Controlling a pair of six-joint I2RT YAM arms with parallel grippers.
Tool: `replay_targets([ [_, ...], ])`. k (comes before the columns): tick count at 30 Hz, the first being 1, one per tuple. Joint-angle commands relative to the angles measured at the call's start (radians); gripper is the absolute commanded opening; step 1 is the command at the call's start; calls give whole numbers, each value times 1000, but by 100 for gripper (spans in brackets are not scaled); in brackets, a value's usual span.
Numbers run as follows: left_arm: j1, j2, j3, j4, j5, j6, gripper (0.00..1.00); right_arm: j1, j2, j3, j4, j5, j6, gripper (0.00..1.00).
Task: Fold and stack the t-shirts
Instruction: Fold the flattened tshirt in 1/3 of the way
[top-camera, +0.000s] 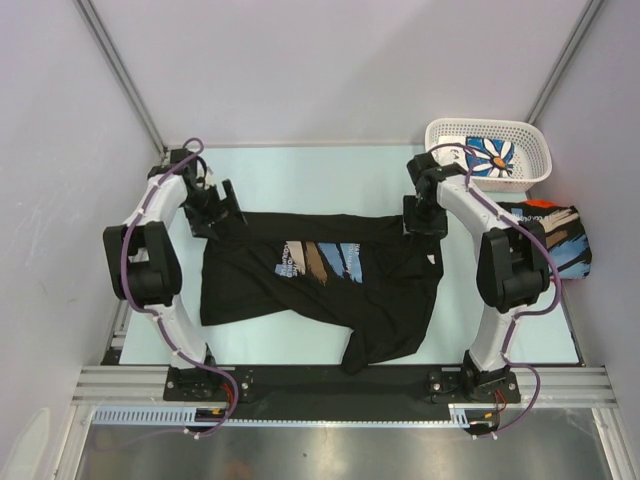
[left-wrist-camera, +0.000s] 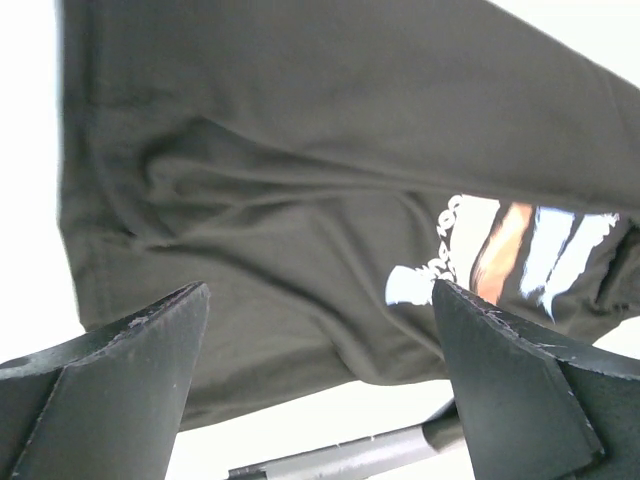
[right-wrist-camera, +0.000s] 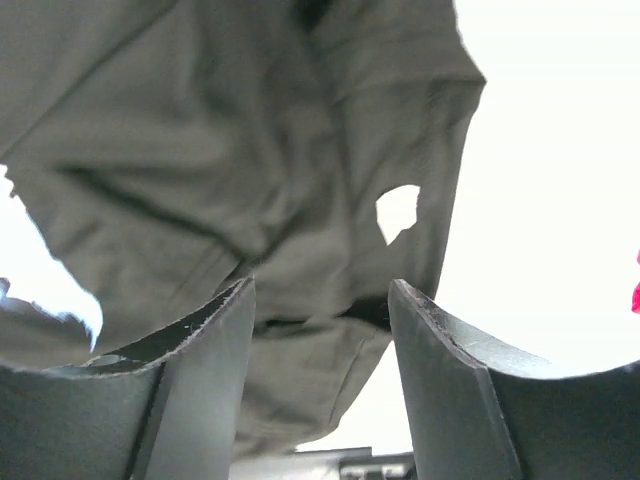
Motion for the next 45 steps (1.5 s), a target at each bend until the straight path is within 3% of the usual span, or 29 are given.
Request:
replay_targets([
  [1, 62, 25, 93, 68, -28, -11, 100, -36, 36, 43, 78, 95, -10, 63],
  [5, 91, 133, 210, 30, -46, 9, 100, -70, 96, 87, 143, 81, -74, 73],
  [15, 95, 320, 356, 1, -17, 37, 100, -112, 289, 304, 206, 8, -131, 74],
  [28, 82, 404, 423, -19, -18, 37, 99, -124, 429, 399, 210, -120, -125, 69],
  [29, 77, 409, 437, -21, -20, 37, 96, -124, 435, 399, 212, -126, -125, 68],
  [32, 69, 441, 466, -24, -15, 32, 71, -123, 437, 404, 215, -156, -131, 52],
  [33, 68, 453, 476, -35, -17, 29, 47, -124, 437, 404, 217, -185, -134, 42],
  [35, 62, 478, 497, -44, -19, 26, 10, -124, 441, 408, 214, -203, -137, 29],
  [36, 62, 486, 502, -47, -20, 26, 0, -124, 446, 416, 209, -206, -137, 14],
  [38, 57, 495, 508, -48, -31, 26, 0, -124, 443, 417, 203, -195, -137, 0],
  [45, 54, 490, 522, -41, -49, 13, 0, -124, 432, 416, 203, -157, -139, 0],
])
